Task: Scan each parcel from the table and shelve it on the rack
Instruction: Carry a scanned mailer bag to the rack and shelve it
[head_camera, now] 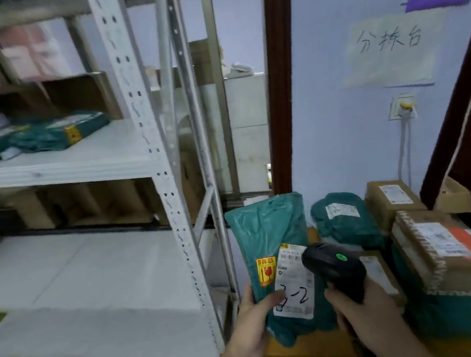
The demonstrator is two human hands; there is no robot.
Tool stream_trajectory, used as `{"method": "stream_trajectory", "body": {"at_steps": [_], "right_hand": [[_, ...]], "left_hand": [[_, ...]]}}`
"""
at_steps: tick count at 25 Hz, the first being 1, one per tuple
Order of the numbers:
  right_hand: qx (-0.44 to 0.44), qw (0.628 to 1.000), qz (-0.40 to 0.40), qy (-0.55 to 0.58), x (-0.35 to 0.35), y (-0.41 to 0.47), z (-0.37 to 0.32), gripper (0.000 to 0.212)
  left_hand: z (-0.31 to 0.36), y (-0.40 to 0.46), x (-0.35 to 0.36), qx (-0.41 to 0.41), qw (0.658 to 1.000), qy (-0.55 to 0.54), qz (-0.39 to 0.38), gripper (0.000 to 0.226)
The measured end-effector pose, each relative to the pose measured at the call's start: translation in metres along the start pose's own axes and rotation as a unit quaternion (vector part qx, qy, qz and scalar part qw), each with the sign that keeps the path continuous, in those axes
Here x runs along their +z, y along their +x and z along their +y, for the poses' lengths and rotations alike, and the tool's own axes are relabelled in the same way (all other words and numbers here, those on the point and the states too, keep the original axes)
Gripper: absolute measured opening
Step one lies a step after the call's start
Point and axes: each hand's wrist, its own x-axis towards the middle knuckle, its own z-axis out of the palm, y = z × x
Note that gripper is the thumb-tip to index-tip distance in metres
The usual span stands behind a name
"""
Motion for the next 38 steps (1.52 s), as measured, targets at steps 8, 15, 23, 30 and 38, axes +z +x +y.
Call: {"method": "stream_trajectory", "body": {"at_steps": [8,15,23,30,38], "right_hand": [[-0.065,0.982,-0.176,0.013,0.102,-0.005,-0.005,0.018],[-0.120,0.943,-0.308,0.030,0.185,-0.042,-0.028,0.015],[-0.158,0.922,-0.353,-0.014,0.322,-0.088,-0.106,0.013],[-0.185,0.908,-0.376,0.003,0.435,-0.096,-0.167,0.022],[-0.171,0.899,-0.402,-0.026,0.533,-0.059,-0.227,0.025]], "left_hand": [[0.041,-0.090,-0.085,0.112,0.983,-0.073,0.128,0.078],[0.050,-0.152,-0.153,0.194,0.931,-0.166,0.262,0.075],[0.096,-0.230,-0.285,0.211,0.893,-0.167,0.360,0.049],[0.148,-0.269,-0.391,0.203,0.881,-0.193,0.381,0.045],[0.193,-0.232,-0.497,0.202,0.877,-0.197,0.388,0.072]]}}
